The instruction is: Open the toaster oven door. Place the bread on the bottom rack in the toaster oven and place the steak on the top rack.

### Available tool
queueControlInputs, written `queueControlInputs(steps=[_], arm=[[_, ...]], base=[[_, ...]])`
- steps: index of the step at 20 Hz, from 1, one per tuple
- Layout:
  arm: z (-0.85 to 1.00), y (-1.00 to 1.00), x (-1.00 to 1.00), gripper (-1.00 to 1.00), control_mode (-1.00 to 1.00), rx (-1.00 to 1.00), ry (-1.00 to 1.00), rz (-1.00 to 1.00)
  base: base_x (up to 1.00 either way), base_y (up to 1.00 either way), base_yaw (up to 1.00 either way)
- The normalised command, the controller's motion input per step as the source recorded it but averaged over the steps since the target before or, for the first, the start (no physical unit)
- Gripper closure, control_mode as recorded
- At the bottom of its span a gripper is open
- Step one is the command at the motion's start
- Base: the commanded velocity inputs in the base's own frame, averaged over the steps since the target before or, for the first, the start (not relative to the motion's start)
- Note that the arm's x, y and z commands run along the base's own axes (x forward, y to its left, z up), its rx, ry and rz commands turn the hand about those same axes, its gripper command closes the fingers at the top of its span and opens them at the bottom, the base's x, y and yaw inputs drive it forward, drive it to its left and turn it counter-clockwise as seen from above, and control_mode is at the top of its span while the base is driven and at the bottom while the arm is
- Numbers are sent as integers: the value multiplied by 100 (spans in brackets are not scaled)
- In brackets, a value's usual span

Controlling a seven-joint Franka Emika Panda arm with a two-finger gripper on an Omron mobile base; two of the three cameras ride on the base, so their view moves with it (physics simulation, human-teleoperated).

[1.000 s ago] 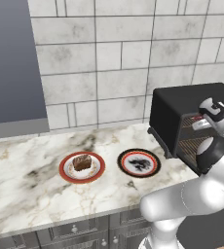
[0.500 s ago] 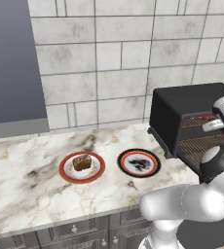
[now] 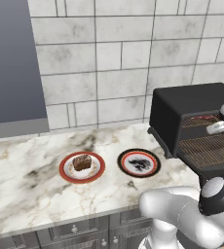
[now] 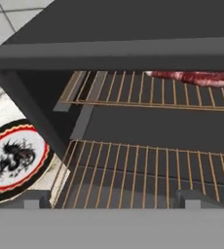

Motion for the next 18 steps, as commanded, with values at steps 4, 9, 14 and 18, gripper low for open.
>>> queueControlInputs(steps=[4, 9, 14, 18], arm=[[17, 59, -43, -100, -100, -9, 13, -9], [10, 70, -25, -100, -100, -12, 15, -5], [12, 80, -8, -100, -100, -15, 16, 0], [12, 77, -2, -100, -100, -14, 21, 0]], base=[[0, 0, 0], [0, 0, 0], [0, 0, 0], [0, 0, 0]])
